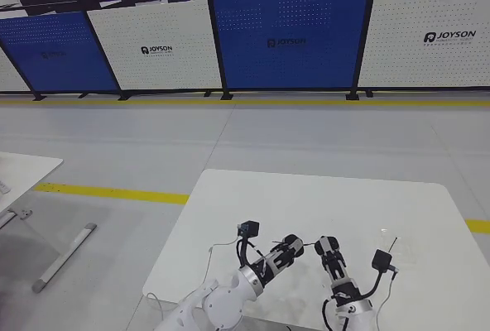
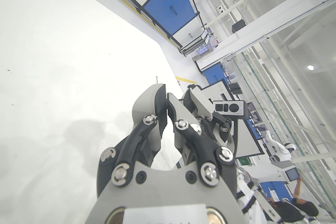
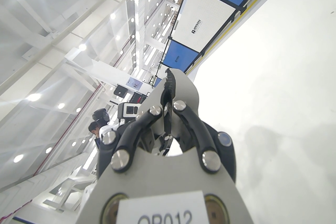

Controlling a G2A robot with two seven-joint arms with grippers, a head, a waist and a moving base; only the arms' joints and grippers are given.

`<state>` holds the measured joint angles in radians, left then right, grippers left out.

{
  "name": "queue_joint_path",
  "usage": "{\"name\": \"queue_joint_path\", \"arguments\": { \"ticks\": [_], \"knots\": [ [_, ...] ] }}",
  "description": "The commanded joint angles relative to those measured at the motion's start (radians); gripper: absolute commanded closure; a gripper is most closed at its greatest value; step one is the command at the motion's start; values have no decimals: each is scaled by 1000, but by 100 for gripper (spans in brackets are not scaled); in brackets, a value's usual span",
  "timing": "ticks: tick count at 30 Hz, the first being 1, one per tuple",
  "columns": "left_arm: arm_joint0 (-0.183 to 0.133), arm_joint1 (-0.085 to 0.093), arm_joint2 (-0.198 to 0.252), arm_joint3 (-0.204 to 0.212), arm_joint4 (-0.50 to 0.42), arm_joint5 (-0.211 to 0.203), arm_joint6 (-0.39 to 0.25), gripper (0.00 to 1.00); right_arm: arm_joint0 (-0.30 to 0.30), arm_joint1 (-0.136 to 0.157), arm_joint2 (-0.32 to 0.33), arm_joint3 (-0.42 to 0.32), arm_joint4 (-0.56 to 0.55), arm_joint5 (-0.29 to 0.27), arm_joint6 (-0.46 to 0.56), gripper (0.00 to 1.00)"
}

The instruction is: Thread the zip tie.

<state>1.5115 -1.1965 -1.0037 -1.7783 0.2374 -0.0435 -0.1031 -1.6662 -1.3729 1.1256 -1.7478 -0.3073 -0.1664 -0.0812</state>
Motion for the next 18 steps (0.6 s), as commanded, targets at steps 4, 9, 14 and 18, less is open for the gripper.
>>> {"name": "queue_joint_path", "arguments": {
  "ticks": [4,9,14,18],
  "knots": [
    [1,0,0,-1,2,-4,-3,100,5,-1,-4,4,-1,6,5,100],
    [2,0,0,0,4,-4,-6,100,8,-1,-4,7,4,6,14,100],
    [1,0,1,3,8,2,-4,100,7,-1,0,5,18,0,19,79],
    [-5,-2,3,8,8,12,-1,100,2,0,4,3,17,-9,18,72]
  ]
}}
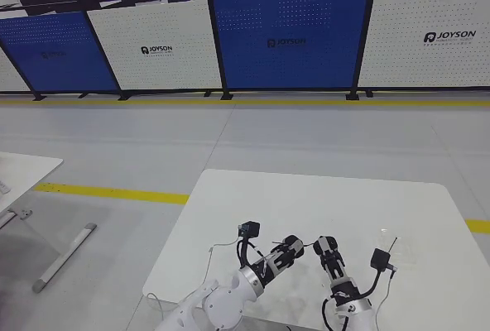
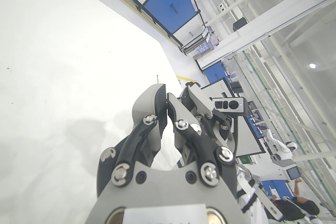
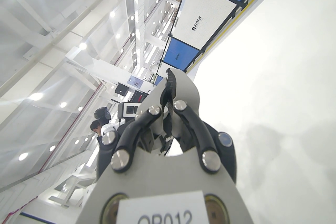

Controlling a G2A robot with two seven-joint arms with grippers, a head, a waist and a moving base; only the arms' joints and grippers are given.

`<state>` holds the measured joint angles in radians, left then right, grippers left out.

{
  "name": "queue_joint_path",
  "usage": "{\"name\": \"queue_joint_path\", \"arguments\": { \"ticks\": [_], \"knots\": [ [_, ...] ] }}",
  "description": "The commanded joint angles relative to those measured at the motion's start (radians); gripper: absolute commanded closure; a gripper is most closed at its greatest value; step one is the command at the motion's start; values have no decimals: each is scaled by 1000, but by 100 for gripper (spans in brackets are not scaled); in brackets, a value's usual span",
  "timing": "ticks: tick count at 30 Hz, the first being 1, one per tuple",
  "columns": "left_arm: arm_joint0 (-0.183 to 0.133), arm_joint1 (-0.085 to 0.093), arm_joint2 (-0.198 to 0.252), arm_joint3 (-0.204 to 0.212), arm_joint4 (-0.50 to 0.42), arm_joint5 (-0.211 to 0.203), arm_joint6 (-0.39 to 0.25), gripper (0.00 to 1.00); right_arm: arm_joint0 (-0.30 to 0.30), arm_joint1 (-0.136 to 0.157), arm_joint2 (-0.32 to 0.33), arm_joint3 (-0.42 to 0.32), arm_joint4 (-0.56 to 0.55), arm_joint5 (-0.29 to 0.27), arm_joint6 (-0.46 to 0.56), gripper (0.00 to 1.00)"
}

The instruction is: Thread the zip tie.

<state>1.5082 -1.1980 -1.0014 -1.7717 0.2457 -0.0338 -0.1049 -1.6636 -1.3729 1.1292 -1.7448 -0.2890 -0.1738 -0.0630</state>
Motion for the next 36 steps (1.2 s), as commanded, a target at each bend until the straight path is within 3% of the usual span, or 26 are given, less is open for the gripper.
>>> {"name": "queue_joint_path", "arguments": {
  "ticks": [1,13,21,23,27,36],
  "knots": [
    [-2,-1,2,2,0,4,1,100,-2,0,1,-1,-1,-3,0,72],
    [-11,-4,4,10,-6,19,4,100,-7,2,4,3,-12,-15,0,77],
    [-12,-6,2,9,-12,31,9,100,-8,2,3,2,-17,-15,0,71],
    [-12,-6,2,7,-11,32,9,100,-8,2,3,2,-18,-15,-1,76],
    [-11,-6,2,6,-11,32,11,100,-7,2,1,0,-24,-14,-3,100],
    [-9,-7,0,3,-13,32,12,100,-6,2,0,-2,-26,-15,-8,100]
  ]
}}
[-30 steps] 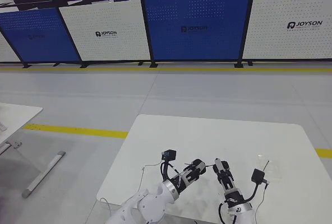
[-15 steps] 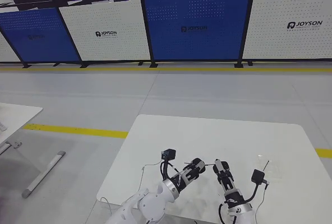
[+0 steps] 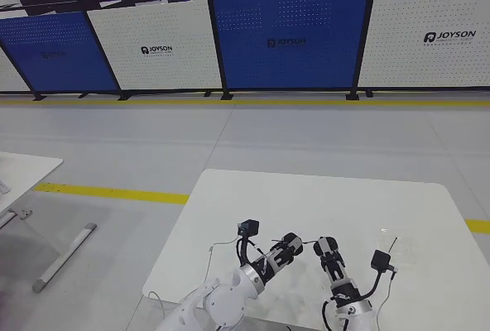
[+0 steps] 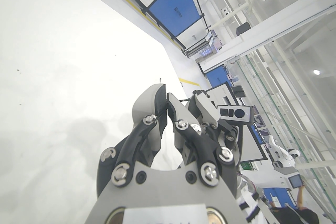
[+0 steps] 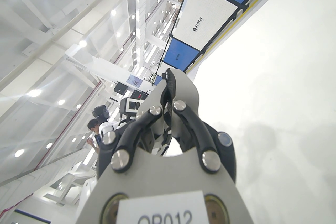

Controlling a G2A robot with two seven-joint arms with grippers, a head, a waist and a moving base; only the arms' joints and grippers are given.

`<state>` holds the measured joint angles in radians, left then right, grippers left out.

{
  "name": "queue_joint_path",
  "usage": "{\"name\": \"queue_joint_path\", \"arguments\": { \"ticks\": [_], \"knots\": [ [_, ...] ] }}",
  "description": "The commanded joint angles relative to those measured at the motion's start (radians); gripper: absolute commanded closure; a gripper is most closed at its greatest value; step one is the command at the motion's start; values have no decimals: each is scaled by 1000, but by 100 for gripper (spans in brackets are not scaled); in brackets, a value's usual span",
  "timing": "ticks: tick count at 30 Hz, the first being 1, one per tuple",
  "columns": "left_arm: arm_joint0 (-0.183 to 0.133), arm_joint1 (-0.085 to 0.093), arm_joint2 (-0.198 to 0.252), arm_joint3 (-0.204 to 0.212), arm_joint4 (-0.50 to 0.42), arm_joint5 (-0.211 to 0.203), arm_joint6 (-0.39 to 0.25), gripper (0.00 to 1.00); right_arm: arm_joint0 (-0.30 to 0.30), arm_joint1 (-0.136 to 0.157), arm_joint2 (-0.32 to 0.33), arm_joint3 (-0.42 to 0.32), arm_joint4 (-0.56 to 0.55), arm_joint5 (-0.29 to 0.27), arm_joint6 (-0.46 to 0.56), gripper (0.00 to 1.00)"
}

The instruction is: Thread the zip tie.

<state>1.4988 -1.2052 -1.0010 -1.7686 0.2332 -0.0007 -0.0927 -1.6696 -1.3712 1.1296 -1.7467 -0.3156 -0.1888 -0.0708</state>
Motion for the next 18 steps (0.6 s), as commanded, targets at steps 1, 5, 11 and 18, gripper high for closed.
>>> {"name": "queue_joint_path", "arguments": {
  "ticks": [1,5,11,18],
  "knots": [
    [1,0,-1,0,0,-2,-1,100,1,0,0,1,1,0,-1,100],
    [4,1,-2,-2,6,-17,-6,100,6,-1,-3,6,1,8,4,100],
    [9,3,-4,-5,13,-29,-14,100,12,-1,-7,9,1,21,15,100],
    [11,3,-6,-6,13,-35,-12,100,12,-1,-6,9,7,22,18,100]
  ]
}}
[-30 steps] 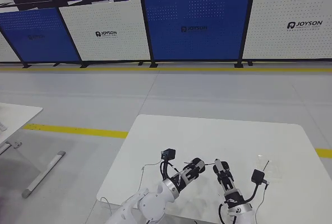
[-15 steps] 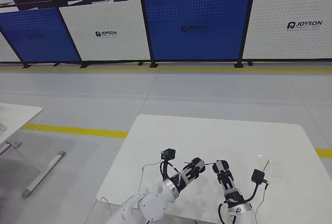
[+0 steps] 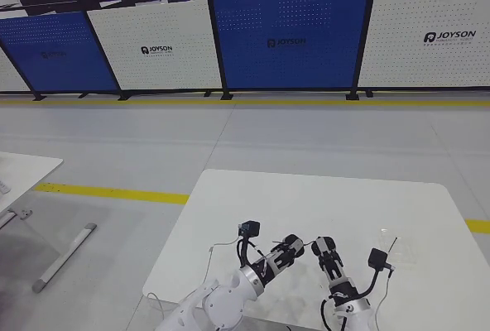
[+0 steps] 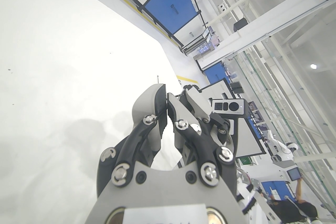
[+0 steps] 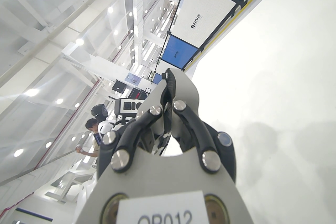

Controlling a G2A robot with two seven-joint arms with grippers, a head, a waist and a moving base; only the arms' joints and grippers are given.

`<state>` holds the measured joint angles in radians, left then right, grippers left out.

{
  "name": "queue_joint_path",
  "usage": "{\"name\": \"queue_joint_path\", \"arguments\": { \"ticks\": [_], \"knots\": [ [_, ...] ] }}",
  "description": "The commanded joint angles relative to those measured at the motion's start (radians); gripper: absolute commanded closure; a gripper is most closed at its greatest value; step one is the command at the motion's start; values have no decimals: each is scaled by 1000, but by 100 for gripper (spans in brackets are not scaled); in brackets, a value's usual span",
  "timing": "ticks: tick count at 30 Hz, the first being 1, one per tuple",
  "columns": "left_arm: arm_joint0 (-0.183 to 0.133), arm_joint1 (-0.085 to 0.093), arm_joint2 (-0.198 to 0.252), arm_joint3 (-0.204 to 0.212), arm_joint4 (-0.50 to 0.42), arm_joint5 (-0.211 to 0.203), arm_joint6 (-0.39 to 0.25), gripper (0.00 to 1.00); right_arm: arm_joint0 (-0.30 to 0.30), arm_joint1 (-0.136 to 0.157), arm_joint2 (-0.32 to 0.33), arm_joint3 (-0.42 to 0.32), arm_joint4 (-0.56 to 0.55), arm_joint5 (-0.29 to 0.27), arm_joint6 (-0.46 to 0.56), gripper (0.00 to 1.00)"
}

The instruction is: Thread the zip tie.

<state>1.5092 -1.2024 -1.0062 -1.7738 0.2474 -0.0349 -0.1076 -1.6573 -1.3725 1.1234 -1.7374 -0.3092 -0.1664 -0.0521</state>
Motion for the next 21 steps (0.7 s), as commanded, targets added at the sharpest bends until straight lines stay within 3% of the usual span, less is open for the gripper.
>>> {"name": "queue_joint_path", "arguments": {
  "ticks": [1,2,5,21],
  "knots": [
    [1,0,0,-1,-1,-1,4,87,-1,0,1,0,2,0,-1,100],
    [1,0,0,-1,1,-1,4,73,-1,0,1,0,2,-1,-1,100],
    [2,0,-1,-1,4,-2,4,72,-3,0,2,-2,0,3,-4,100],
    [4,-1,-13,1,-6,0,18,91,-9,-1,8,-4,-17,23,-35,100]
  ]
}}
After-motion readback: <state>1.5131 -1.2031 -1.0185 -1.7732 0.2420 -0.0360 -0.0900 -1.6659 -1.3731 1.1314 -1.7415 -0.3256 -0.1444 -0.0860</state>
